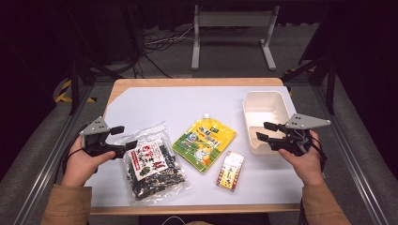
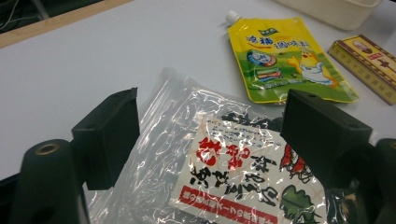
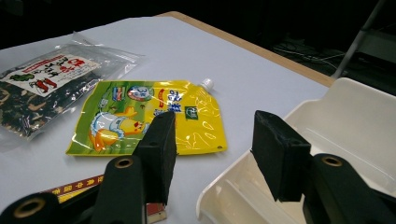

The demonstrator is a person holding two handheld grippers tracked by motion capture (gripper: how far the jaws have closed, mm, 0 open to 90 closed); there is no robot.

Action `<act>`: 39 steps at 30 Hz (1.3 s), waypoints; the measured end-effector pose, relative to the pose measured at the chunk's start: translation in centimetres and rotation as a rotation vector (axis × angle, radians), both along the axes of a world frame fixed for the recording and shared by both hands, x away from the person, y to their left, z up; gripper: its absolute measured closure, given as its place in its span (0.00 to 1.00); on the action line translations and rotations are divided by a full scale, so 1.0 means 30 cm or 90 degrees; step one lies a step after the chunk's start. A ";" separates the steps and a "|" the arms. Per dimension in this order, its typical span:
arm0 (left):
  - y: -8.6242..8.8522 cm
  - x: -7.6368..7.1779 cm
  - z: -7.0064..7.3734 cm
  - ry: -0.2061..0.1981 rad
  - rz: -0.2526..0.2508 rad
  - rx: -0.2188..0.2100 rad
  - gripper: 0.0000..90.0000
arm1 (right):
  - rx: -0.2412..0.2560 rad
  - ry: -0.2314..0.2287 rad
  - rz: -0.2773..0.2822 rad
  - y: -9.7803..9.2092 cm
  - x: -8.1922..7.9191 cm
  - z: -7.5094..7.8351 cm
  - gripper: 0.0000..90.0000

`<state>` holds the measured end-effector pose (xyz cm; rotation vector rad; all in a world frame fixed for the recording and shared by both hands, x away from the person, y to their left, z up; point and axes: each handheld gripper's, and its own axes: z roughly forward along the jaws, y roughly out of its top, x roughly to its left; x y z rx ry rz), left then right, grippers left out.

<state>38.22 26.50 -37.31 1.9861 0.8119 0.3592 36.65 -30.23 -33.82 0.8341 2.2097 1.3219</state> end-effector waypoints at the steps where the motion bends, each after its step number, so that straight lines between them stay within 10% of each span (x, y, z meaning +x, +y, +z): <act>1: 0.003 0.002 -0.002 0.001 -0.006 -0.004 0.30 | -0.001 0.001 0.000 0.001 -0.001 0.001 0.55; 18: 0.053 0.067 -0.037 -0.017 0.060 0.014 0.22 | -0.003 0.002 -0.002 -0.007 -0.025 0.004 0.52; 39: 0.126 0.158 -0.182 0.127 0.151 0.017 0.19 | -0.002 0.025 0.009 0.006 -0.036 -0.020 0.49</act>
